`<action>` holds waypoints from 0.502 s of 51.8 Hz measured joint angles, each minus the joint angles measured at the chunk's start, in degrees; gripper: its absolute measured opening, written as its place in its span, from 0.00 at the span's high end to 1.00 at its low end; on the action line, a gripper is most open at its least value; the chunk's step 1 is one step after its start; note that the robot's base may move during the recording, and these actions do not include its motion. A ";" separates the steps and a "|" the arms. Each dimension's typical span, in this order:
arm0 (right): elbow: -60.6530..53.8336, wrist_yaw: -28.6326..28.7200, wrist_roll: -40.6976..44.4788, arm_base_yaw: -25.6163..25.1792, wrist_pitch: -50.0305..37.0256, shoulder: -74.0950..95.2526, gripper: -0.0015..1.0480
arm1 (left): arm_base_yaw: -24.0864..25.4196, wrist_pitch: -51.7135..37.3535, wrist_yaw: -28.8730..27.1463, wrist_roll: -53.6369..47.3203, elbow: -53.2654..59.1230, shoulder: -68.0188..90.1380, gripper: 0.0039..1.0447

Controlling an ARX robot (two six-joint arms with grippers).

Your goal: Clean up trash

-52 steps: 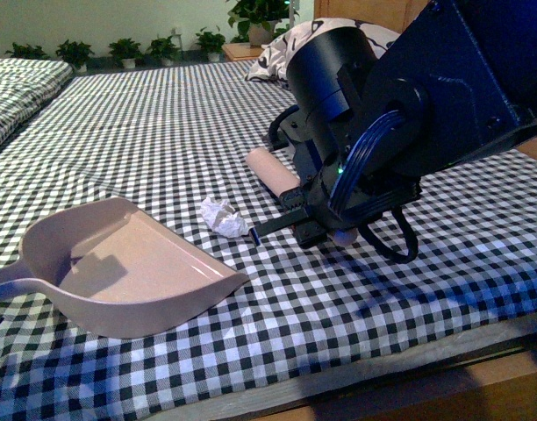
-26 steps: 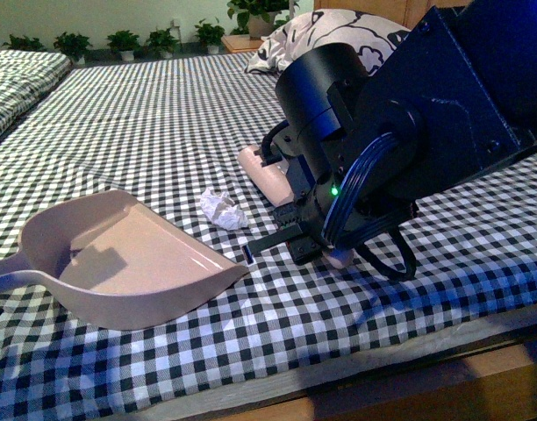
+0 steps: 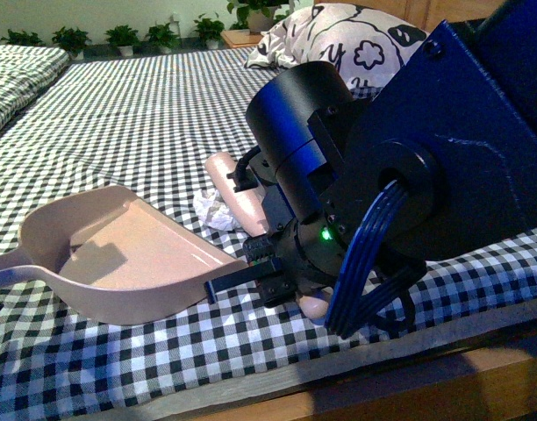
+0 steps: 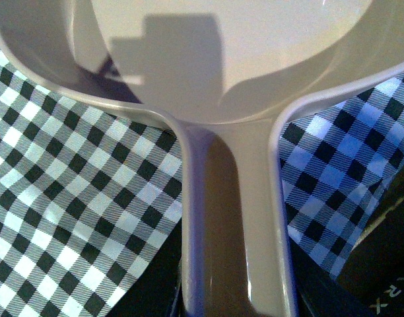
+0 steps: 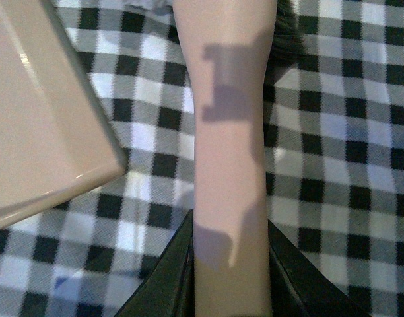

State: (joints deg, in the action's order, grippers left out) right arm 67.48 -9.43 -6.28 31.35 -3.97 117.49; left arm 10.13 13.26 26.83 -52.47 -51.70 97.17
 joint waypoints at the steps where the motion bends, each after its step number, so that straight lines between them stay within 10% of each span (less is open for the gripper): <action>1: -0.39 0.33 -0.33 0.20 -0.04 -0.35 0.79 | 0.00 0.00 0.02 0.00 0.00 0.00 0.76; 26: -8.09 7.63 -7.13 2.47 1.25 -9.44 0.79 | 0.00 0.00 0.02 -0.02 0.00 0.00 0.76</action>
State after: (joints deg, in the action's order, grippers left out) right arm 59.40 -1.80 -13.41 33.82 -2.72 108.05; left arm 10.13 13.26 26.85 -52.49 -51.70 97.17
